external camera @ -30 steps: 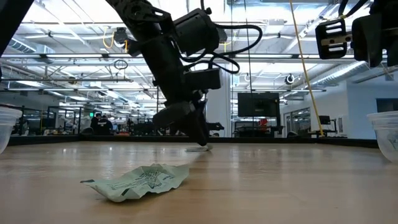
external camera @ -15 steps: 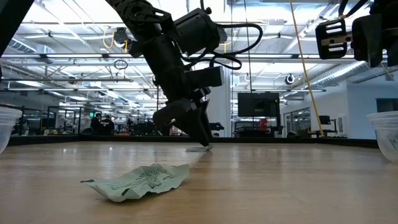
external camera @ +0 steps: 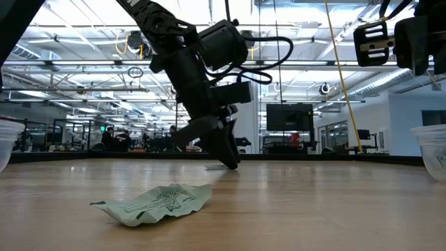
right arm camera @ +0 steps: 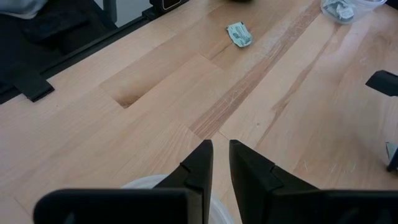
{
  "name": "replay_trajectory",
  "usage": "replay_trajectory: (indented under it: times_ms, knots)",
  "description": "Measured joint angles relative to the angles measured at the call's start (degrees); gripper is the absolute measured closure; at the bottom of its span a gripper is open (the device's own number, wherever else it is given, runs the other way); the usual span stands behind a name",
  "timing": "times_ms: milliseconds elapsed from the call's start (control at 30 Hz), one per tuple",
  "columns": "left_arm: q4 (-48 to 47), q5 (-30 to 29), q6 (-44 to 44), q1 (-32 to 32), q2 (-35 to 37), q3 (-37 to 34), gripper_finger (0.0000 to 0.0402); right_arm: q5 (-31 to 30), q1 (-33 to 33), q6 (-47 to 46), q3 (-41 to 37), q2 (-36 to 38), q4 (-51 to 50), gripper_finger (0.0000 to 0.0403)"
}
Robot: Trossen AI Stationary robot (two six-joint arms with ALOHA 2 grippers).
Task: Pick and place Stevia / Truvia into bins
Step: Put the white stevia packet into the left transparent container
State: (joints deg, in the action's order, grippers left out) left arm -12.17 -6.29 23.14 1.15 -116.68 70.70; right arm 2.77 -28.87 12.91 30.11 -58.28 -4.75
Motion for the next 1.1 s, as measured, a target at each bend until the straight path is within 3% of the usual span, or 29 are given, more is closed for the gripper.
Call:
replay_trajectory:
  times_ms: [100,267,467,667,800,933,1000,1100]
  knots:
    - [-0.01,-1.50,0.81,-0.46,0.70,-0.12,0.0302,0.01,0.00,-0.03,0.00,0.00,0.00,0.0358]
    - [-1.05,-3.45,2.02,0.07,1.66,-0.35,0.0388,0.01,0.01,-0.06,0.00,-0.02,-0.17,0.0358]
    - [-0.88,-7.83,1.74,-0.24,3.67,-0.35,0.0397,0.01,0.01,-0.05,0.00,-0.02,-0.11,0.0358]
    - [-6.63,-8.99,-0.23,-2.07,13.57,-0.31,0.0398,0.01,0.01,-0.13,0.00,-0.01,-0.04,0.0358]
    - [-17.20,-8.80,-10.34,-5.15,23.55,-0.26,0.0398,0.01,0.01,-0.17,0.00,0.00,-0.07,0.0358]
    - [-31.39,-6.41,-26.66,-10.08,31.43,-0.23,0.0396,0.01,0.01,-0.20,0.00,0.00,-0.15,0.0358]
    - [-36.96,-2.80,-36.45,-13.43,33.62,-0.20,0.0398,0.01,0.01,-0.20,0.00,0.00,-0.16,0.0358]
    - [-43.87,-2.80,-49.02,-20.51,34.53,-0.22,0.0398,0.01,0.01,-0.20,0.00,0.00,-0.15,0.0358]
